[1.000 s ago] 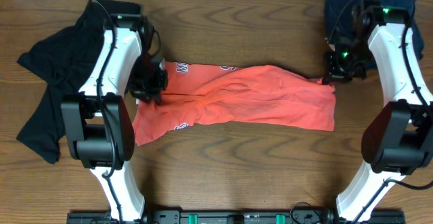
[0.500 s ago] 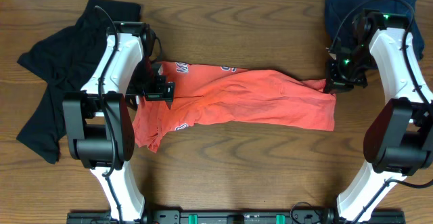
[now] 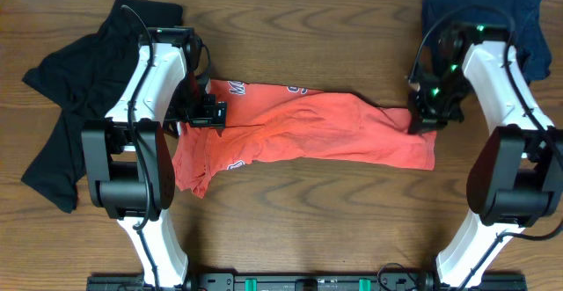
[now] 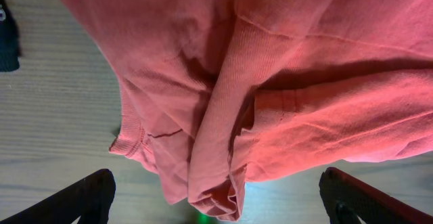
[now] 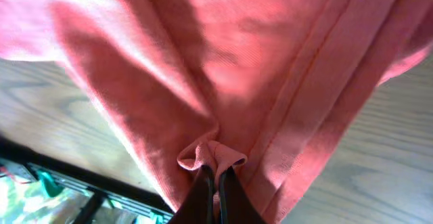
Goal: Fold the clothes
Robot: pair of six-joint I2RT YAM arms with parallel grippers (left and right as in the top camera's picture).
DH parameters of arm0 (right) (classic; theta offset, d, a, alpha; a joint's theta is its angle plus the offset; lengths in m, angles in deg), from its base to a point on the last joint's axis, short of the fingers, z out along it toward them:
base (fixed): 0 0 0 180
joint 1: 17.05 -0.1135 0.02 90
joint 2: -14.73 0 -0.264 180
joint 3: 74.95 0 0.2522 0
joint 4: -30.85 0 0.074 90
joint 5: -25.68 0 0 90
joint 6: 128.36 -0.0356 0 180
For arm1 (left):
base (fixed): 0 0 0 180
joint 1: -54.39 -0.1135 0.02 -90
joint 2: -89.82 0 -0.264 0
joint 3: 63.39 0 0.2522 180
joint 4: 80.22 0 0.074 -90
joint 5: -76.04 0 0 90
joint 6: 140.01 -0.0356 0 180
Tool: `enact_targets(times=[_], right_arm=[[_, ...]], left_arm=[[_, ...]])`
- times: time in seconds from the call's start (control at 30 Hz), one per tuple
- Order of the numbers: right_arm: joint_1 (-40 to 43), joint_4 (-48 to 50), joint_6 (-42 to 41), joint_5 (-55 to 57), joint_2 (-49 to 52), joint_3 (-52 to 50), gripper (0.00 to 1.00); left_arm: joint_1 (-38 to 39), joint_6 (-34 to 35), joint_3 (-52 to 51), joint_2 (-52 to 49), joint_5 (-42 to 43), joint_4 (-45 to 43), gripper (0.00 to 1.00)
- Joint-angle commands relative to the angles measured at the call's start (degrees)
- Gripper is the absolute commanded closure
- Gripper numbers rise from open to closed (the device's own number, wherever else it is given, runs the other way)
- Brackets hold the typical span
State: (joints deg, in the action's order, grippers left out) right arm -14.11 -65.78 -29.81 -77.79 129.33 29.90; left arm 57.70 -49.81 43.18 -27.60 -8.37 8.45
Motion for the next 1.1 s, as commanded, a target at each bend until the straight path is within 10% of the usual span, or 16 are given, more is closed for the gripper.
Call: enact_targets(times=[0.0,0.6,0.87,1.07], right_arm=[[1.33,1.86,-3.34,2.78,-0.72,-5.77,0.99],[7.69,11.41,-3.67,-4.31,-0.72,0.20,0.77],[-2.34,12.04,8.41,-12.04,-0.68,6.29,0.44],[-12.50,17.66,9.31,-8.57,0.63,6.19,0.39]], left_arm=[[-0.13,0.74,0.04,0.96,-0.68,-0.31,0.02],[-0.13,0.72,0.04,0.96,-0.68,-1.79,0.02],[-0.26,0.72,2.58,1.25,-0.66,-0.55,0.02],[-0.37,0.72,7.61,6.03,-0.46,0.83,0.02]])
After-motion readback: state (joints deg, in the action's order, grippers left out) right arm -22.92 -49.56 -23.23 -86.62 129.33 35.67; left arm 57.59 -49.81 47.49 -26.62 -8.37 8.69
